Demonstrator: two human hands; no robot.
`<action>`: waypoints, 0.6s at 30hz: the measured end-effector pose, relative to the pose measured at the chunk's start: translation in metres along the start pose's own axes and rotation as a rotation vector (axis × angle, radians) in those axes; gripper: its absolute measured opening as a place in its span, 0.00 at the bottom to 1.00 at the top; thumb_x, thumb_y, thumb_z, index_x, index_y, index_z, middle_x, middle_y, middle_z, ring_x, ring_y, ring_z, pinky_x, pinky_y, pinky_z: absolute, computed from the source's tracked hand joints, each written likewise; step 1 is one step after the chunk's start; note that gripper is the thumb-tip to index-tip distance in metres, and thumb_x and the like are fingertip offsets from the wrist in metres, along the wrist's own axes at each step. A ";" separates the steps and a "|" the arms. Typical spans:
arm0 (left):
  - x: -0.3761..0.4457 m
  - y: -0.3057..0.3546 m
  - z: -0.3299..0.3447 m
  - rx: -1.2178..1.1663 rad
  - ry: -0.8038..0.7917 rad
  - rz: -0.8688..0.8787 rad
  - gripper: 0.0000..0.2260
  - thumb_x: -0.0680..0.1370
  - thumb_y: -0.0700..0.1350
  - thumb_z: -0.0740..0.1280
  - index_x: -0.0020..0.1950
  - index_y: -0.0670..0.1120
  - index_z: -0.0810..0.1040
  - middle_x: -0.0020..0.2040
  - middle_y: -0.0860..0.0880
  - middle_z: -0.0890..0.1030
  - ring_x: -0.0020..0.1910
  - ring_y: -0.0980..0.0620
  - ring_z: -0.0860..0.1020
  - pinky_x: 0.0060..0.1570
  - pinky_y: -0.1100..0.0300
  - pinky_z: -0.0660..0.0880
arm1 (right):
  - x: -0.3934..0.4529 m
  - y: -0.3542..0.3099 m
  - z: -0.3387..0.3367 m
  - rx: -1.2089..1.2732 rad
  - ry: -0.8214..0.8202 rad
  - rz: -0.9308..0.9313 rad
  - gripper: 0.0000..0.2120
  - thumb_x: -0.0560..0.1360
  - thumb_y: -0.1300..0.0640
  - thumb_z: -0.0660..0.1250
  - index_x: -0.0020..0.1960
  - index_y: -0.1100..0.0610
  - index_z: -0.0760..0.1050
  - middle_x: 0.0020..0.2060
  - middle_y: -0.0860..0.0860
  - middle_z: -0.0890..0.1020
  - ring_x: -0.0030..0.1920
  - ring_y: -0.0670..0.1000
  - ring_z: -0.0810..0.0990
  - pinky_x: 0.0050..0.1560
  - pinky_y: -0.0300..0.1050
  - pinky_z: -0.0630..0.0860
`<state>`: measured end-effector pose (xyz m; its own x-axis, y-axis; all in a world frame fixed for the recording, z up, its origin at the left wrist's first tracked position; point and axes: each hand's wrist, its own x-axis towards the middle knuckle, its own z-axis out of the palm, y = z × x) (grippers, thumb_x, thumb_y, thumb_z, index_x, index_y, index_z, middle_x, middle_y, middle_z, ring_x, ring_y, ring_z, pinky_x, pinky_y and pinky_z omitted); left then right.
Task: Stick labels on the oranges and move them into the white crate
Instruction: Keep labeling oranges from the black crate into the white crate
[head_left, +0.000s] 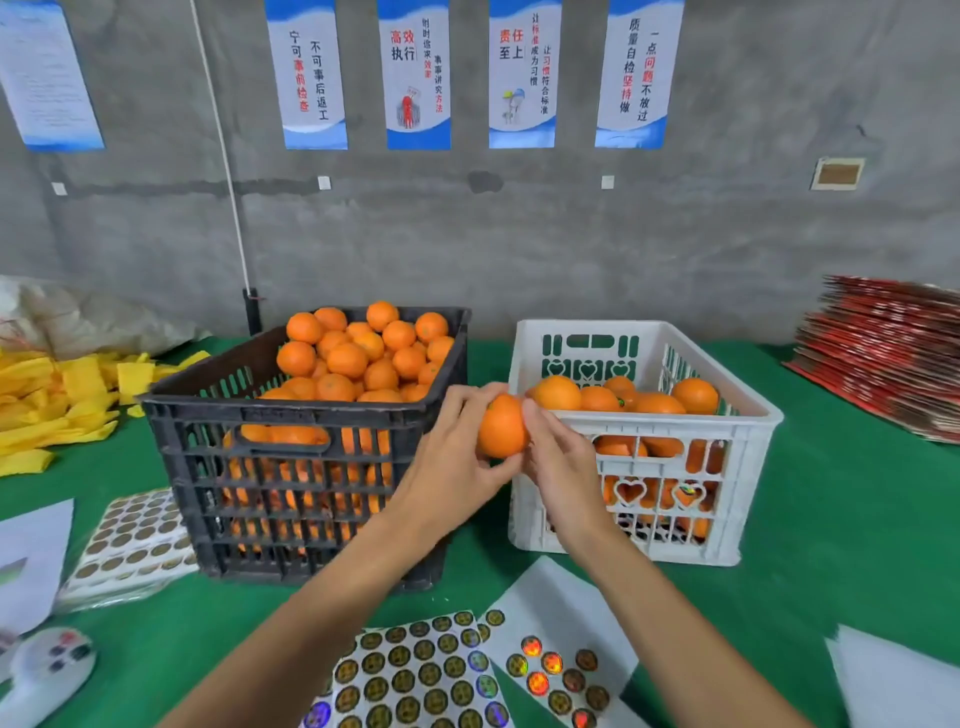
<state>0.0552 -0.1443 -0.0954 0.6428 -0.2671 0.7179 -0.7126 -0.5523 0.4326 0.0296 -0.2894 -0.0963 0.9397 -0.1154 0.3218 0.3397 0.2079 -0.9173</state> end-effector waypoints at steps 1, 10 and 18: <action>-0.011 -0.004 0.011 -0.017 -0.078 -0.068 0.32 0.74 0.50 0.77 0.75 0.56 0.67 0.67 0.55 0.69 0.60 0.58 0.75 0.53 0.78 0.69 | -0.007 0.013 -0.011 -0.060 0.024 0.039 0.14 0.83 0.48 0.64 0.59 0.54 0.84 0.54 0.52 0.87 0.58 0.52 0.84 0.65 0.58 0.79; -0.099 -0.046 0.087 -0.159 -0.279 -0.450 0.31 0.71 0.57 0.78 0.67 0.67 0.65 0.62 0.64 0.70 0.59 0.58 0.75 0.53 0.71 0.72 | -0.055 0.111 -0.069 -0.436 -0.136 0.250 0.15 0.86 0.51 0.56 0.67 0.49 0.78 0.58 0.43 0.85 0.59 0.41 0.81 0.67 0.44 0.75; -0.125 -0.067 0.084 -0.365 -0.131 -0.648 0.29 0.74 0.57 0.78 0.70 0.62 0.69 0.62 0.58 0.76 0.53 0.57 0.81 0.53 0.61 0.81 | -0.056 0.135 -0.083 -0.920 -0.232 0.007 0.16 0.85 0.57 0.58 0.70 0.53 0.76 0.62 0.45 0.80 0.63 0.43 0.76 0.65 0.36 0.71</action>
<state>0.0466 -0.1404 -0.2601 0.9769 -0.0826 0.1972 -0.2137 -0.3400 0.9158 0.0195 -0.3359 -0.2577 0.9595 0.0995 0.2634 0.2631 -0.6506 -0.7124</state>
